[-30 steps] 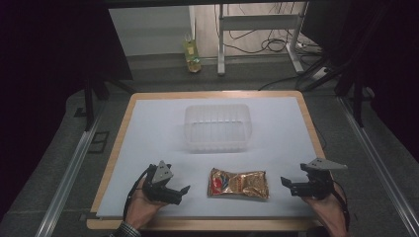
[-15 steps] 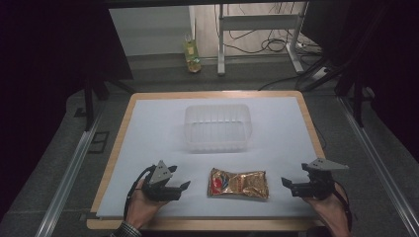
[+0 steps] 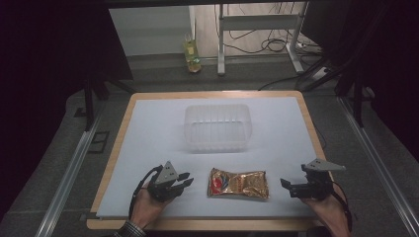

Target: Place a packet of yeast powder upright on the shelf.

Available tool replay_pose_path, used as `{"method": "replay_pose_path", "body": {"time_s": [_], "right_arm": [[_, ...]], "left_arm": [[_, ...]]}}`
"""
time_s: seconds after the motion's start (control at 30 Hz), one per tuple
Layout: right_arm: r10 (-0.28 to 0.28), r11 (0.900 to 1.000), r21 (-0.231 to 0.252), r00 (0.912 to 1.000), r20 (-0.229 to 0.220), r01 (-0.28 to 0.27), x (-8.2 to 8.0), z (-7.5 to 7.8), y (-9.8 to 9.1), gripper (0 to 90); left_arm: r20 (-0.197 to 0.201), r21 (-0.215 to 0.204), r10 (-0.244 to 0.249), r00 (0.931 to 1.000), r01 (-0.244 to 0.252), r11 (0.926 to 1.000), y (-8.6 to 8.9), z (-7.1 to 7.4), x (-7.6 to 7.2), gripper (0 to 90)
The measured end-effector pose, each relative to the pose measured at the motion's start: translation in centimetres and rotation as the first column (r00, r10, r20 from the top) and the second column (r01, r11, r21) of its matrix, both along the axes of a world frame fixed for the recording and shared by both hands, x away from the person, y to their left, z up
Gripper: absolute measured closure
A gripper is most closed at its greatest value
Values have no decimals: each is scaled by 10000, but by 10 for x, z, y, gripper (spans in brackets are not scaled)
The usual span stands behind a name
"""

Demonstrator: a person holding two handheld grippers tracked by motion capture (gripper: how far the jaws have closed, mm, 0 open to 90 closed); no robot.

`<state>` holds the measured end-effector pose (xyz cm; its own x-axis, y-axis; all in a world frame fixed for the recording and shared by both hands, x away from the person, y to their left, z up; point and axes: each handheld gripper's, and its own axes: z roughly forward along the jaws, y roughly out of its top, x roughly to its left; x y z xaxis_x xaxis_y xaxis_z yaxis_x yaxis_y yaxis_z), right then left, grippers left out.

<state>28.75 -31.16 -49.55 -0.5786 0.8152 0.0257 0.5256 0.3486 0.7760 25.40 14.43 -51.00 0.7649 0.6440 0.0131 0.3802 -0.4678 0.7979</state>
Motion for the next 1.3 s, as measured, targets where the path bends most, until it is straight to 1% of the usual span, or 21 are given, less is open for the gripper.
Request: {"method": "replay_pose_path", "body": {"time_s": [0.1, 0.17, 0.27, 0.33, 0.43, 0.63, 0.77, 0.8, 0.87, 0.97, 1.1, 1.17, 1.3], "right_arm": [[75, 9999, -127, 10000, -3, -75, 0, 0, 0, 42], [120, 9998, -182, 9999, -14, -121, 0, -1, 1, 49], [175, 9994, -286, 9998, -21, -176, 0, 0, 1, 62], [216, 9992, -325, 9998, -22, -216, 0, 0, 2, 69], [245, 9992, -301, 9997, -41, -246, 0, 0, 2, 81], [223, 9994, -270, 9998, -6, -223, 0, 0, 3, 98], [282, 9989, -364, 9996, -15, -282, 0, 0, 5, 110], [300, 9989, -365, 9995, -27, -301, 0, 0, 6, 112], [344, 9986, -395, 9994, -14, -344, 0, 0, 7, 118], [400, 9983, -412, 9991, -118, -404, 0, 0, 9, 123], [513, 9977, -443, 9985, -215, -522, 0, -1, 12, 123], [526, 9976, -444, 9984, -219, -535, 0, -1, 13, 123], [586, 9972, -457, 9981, -187, -594, -1, -1, 14, 123]], "left_arm": [[-25, 46, -103, 9999, 103, 9999, -4, 0, 0, 865], [-25, 53, -179, 9998, 179, 9998, -7, 0, 1, 892], [-157, -64, -273, 9995, 272, 9996, -11, 0, 3, 894], [-239, -16, -260, 9994, 259, 9997, -16, -1, 5, 895], [-237, 65, -359, 9991, 361, 9993, -23, -2, 7, 895], [-130, -9, -860, 9962, 860, 9963, -38, -2, 12, 894], [-111, -55, -1131, 9935, 1130, 9936, -48, -4, 15, 894], [-89, -11, -1178, 9930, 1178, 9930, -51, -5, 16, 894], [-46, 32, -1254, 9921, 1254, 9921, -55, -6, 17, 894], [58, 68, -1338, 9910, 1338, 9910, -60, -8, 18, 894], [162, -4, -1415, 9898, 1415, 9899, -67, -10, 22, 894], [118, -45, -1456, 9893, 1457, 9893, -71, -11, 24, 894], [85, 105, -1580, 9874, 1580, 9874, -79, -16, 25, 894]]}}
